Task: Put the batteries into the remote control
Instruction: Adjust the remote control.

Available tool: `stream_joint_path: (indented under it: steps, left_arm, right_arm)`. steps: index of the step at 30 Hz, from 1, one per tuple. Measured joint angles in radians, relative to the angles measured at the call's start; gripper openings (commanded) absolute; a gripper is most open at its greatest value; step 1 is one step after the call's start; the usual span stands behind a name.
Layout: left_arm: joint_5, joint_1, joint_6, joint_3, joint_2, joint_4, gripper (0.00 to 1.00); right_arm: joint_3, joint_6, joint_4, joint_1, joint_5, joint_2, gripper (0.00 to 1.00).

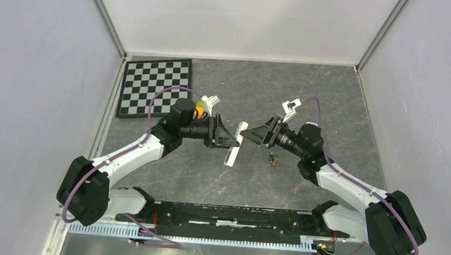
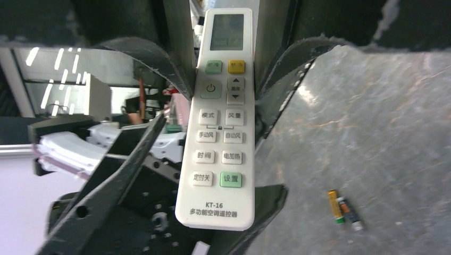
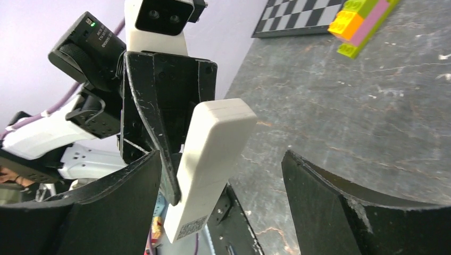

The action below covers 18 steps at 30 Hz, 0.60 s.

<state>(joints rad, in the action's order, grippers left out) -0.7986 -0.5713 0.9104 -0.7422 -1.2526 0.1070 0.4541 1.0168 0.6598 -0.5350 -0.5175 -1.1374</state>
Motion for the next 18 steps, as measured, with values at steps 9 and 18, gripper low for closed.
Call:
stream_joint_path:
  steps: [9,18]
  left_arm:
    - [-0.065,-0.02,0.157,0.012,0.006,0.183,0.08]
    - [0.044,-0.034,0.076,0.008,0.066,0.074,1.0]
  right_arm:
    - [0.005,0.157,0.209,-0.025,-0.047,-0.063,0.43]
    - [0.023,0.205,0.118,-0.032,0.053,-0.048,0.21]
